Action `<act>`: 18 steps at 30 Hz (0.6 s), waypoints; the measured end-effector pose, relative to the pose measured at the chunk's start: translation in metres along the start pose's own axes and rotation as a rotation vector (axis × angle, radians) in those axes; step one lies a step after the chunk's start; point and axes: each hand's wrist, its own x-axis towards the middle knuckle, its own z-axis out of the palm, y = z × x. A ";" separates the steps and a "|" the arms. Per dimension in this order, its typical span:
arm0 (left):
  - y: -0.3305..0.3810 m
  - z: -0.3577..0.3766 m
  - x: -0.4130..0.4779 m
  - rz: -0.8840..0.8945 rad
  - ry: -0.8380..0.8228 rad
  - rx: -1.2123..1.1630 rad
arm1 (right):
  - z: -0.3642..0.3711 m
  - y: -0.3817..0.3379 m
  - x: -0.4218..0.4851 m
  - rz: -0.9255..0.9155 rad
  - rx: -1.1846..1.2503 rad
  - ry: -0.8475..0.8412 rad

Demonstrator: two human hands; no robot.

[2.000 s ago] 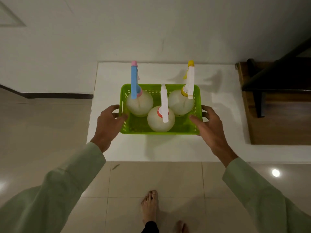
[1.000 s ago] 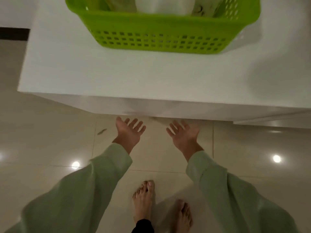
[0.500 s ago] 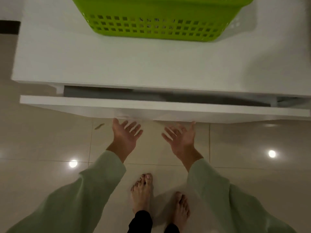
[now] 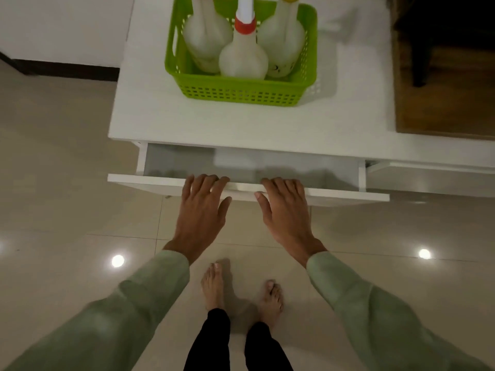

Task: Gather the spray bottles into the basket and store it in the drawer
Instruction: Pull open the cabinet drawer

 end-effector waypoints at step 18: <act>0.000 0.004 -0.095 -0.071 -0.072 -0.027 | 0.023 -0.033 -0.113 0.078 0.013 0.003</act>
